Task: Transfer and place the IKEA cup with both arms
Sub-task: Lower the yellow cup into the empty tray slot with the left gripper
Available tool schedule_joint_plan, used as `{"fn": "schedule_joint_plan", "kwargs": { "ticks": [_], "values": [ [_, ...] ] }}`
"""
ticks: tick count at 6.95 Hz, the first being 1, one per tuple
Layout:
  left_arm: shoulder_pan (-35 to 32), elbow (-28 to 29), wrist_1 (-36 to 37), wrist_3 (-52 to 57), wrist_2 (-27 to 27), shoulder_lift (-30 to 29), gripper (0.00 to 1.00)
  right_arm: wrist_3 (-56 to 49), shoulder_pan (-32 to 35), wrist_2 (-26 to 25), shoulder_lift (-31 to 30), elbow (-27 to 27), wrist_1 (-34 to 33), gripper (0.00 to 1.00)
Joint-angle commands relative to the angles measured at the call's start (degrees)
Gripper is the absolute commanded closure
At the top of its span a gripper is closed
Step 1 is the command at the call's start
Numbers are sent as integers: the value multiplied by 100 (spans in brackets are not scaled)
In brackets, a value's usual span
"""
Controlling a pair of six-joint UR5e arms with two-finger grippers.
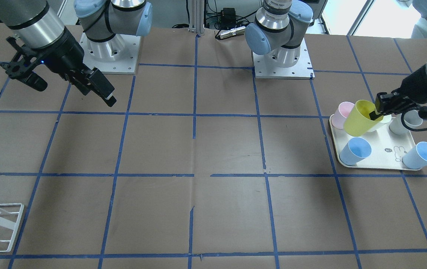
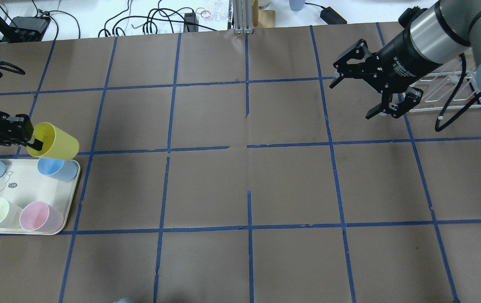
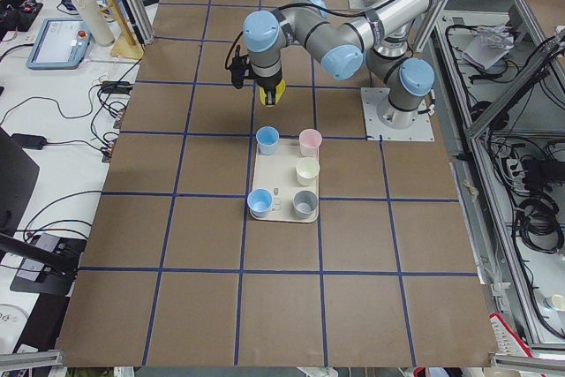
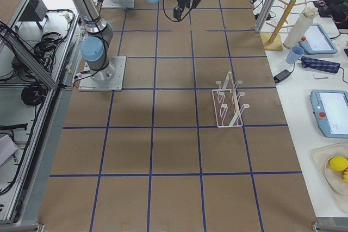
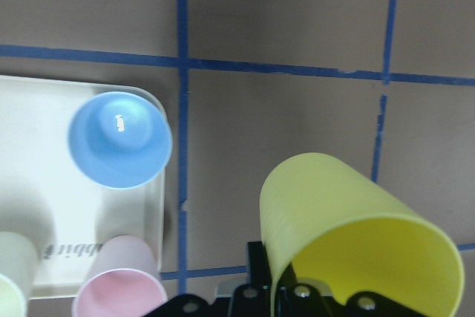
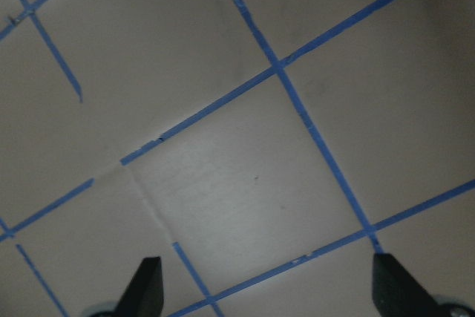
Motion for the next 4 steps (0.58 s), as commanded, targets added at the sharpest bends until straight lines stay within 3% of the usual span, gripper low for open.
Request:
{"fn": "schedule_joint_plan", "kwargs": {
  "ticks": [1, 2, 4],
  "values": [
    [594, 474, 127, 1037, 273, -752, 100, -1010, 165, -579, -199, 10, 156, 0],
    [737, 675, 477, 1415, 291, -1139, 100, -1826, 156, -596, -226, 10, 165, 0],
    [739, 923, 497, 1541, 720, -1615, 100, -2045, 130, -631, -261, 19, 183, 0]
  ]
}}
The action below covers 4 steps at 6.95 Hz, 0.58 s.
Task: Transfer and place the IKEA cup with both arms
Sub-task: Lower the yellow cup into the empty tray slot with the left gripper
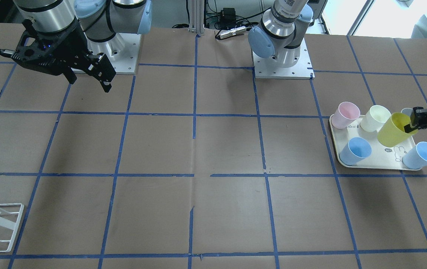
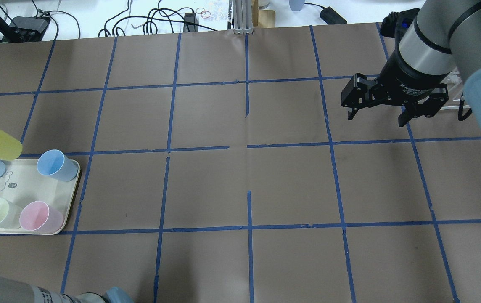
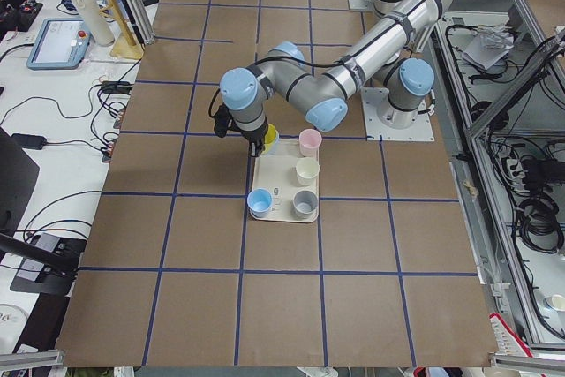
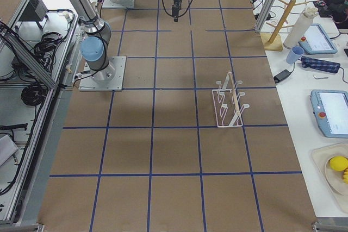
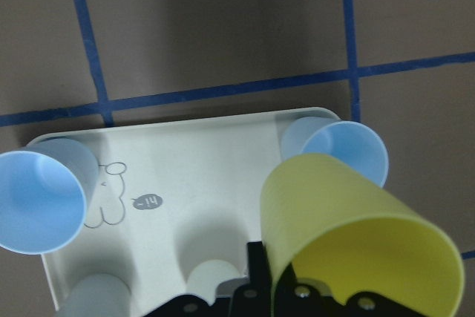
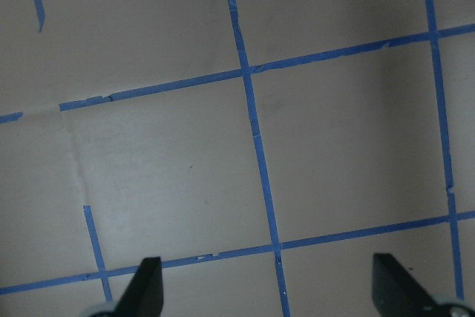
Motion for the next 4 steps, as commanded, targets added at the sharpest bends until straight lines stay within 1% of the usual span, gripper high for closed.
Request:
{"fn": "schedule_joint_plan", "kwargs": {
  "ticks": [1, 3, 4],
  "values": [
    [25, 120, 172, 203, 226, -515, 100, -208, -28, -36, -19, -4, 195, 0],
    [25, 129, 602, 317, 218, -893, 100, -226, -37, -36, -63, -4, 240, 0],
    [17, 60, 604, 431, 218, -921, 100, -226, -37, -27, -115, -4, 241, 0]
  ]
}}
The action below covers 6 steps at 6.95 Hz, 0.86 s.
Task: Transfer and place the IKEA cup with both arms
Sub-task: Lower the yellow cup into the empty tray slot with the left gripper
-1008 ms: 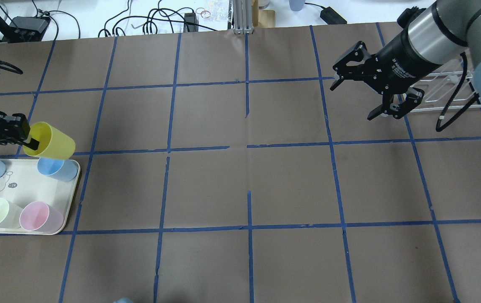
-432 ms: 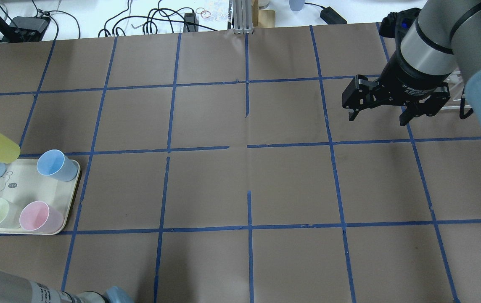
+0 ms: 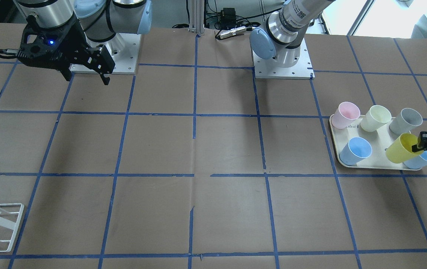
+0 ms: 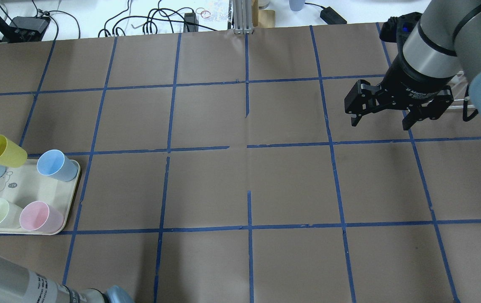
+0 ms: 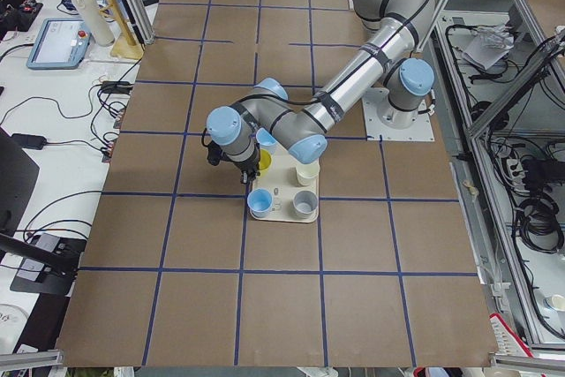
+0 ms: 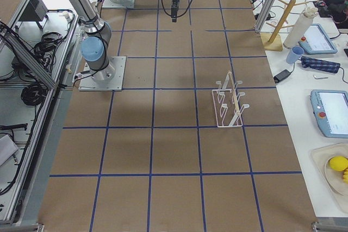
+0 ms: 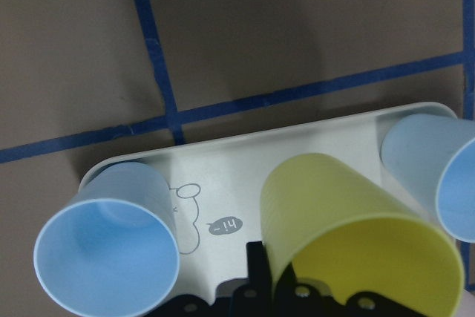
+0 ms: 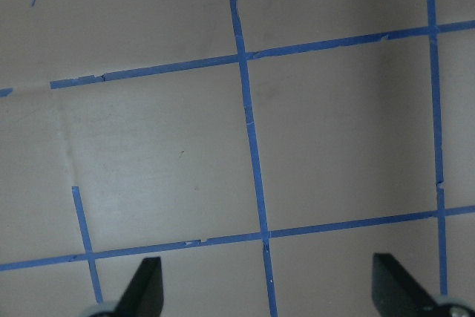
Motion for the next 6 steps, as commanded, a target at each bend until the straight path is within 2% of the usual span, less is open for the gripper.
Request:
{"fn": "schedule_joint_plan", "kwargs": {
  "ticks": [1, 6],
  "values": [
    [-25, -57, 72, 113, 0, -107, 100, -23, -2, 0, -64, -1, 13, 0],
    [-43, -189, 72, 131, 0, -203, 100, -15, 6, -27, -90, -9, 13, 0]
  ]
}}
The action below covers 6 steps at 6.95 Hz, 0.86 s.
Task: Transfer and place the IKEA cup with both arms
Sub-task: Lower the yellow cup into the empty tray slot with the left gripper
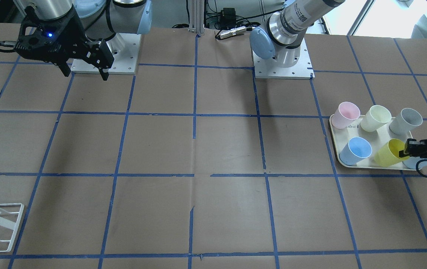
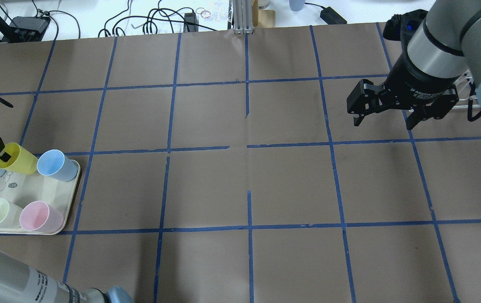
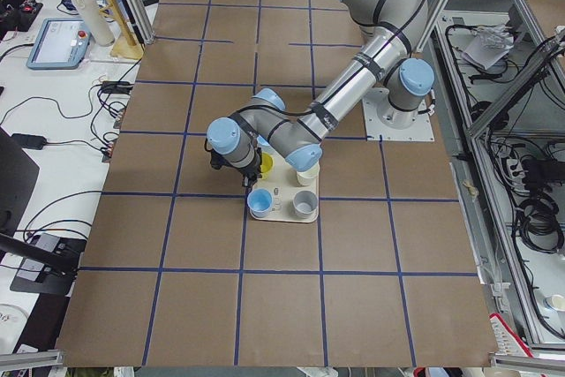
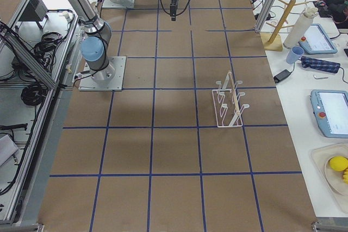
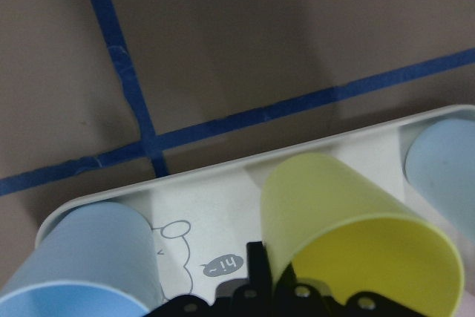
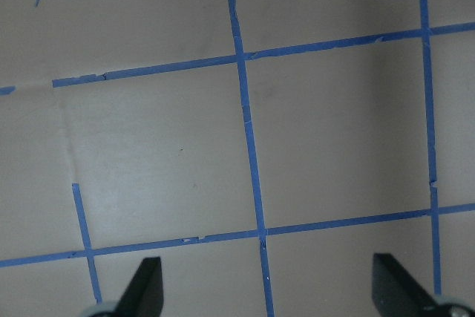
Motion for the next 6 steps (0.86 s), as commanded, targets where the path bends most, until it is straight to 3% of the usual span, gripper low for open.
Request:
{"fn": "schedule_joint_plan", "kwargs": {
  "ticks": [1, 4, 5, 6],
  "values": [
    [8, -12, -6, 18, 7, -36, 100, -2, 1, 7, 0, 0, -7, 0],
    [8, -21, -6, 79, 7, -80, 100, -2, 1, -2, -44, 0, 10, 0],
    [8, -4, -6, 89, 16, -98, 100, -2, 9, -11, -44, 0, 306, 0],
    [0, -3, -6, 106, 16, -106, 92, -2, 10, -11, -44, 0, 318, 0]
  ]
}}
